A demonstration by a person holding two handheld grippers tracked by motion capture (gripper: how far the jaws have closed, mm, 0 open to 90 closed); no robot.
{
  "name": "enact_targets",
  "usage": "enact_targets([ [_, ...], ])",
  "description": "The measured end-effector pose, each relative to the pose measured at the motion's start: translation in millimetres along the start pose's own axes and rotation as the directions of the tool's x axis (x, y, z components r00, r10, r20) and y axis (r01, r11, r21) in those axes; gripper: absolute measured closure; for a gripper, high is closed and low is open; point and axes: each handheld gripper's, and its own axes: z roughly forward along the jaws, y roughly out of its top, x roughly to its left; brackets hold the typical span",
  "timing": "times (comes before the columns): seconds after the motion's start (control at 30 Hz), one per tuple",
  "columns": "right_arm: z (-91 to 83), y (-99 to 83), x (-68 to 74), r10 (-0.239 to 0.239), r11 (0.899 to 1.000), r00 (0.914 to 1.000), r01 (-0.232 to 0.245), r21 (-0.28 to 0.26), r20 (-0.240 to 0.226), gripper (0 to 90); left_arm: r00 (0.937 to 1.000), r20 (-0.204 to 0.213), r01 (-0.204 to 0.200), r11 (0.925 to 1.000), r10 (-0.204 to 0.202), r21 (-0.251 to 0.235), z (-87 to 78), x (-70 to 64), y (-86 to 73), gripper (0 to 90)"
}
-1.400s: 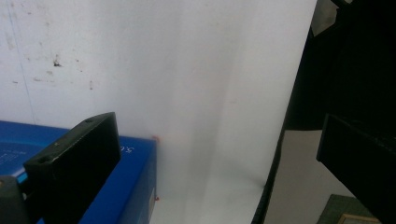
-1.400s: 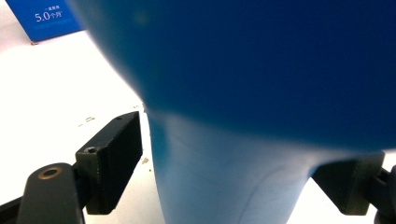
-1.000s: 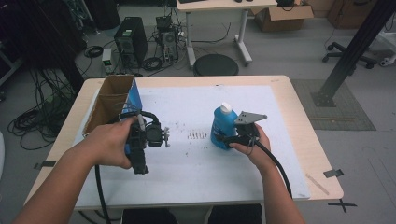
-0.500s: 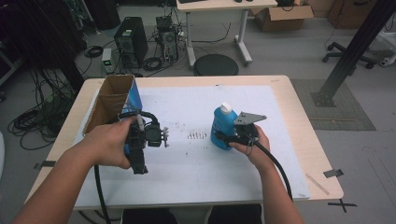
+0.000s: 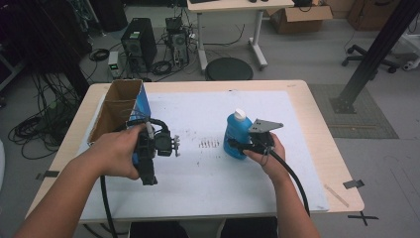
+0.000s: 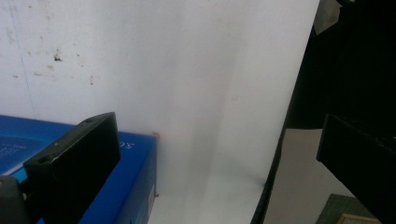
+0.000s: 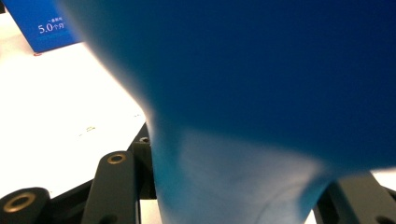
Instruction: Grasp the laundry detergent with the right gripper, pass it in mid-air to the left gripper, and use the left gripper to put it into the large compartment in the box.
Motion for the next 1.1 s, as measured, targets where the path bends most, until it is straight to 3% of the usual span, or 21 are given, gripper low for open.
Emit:
enact_targets([
  [0.17,-1.4,1.6,-0.2,0.004,1.000,0.9999,-0.004,0.009,-0.012,46.3,1.0000,-0.002,0.002,1.0000,-0.002,0.000,-1.4,-0.3,0.2,0.2],
  [0.43,-16.8,23.8,10.3,-0.069,0.998,0.9962,0.069,0.003,-0.054,46.4,0.9999,-0.013,-0.002,0.9998,0.002,-0.022,-13.9,0.4,2.1,0.2],
  [0.7,-34.0,47.5,29.8,-0.145,0.989,0.9796,0.144,-0.017,-0.139,46.2,0.9998,-0.015,-0.017,0.9989,0.016,-0.045,-33.0,-1.8,5.6,0.2],
  [0.73,-38.1,52.6,37.6,-0.172,0.985,0.9699,0.171,-0.020,-0.172,46.2,0.9997,-0.014,-0.023,0.9982,0.022,-0.055,-37.9,-3.2,7.2,0.2],
  [0.8,-40.4,55.8,45.2,-0.192,0.981,0.9603,0.192,-0.018,-0.203,46.2,0.9996,-0.013,-0.026,0.9981,0.026,-0.055,-41.5,-4.3,9.1,0.2],
  [0.87,-40.8,56.8,48.2,-0.199,0.980,0.9570,0.201,-0.016,-0.211,46.2,0.9993,-0.018,-0.033,0.9979,0.032,-0.056,-43.8,-5.1,10.9,0.2],
  [0.9,-41.0,58.7,56.1,-0.224,0.974,0.9443,0.228,-0.011,-0.241,46.2,0.9991,-0.028,-0.033,0.9981,0.032,-0.053,-46.0,-5.9,12.9,0.2],
  [1.1,-36.7,60.7,74.4,-0.259,0.963,0.9119,0.271,-0.008,-0.318,46.1,0.9983,-0.027,-0.053,0.9972,0.052,-0.053,-52.4,-9.4,21.2,0.2],
])
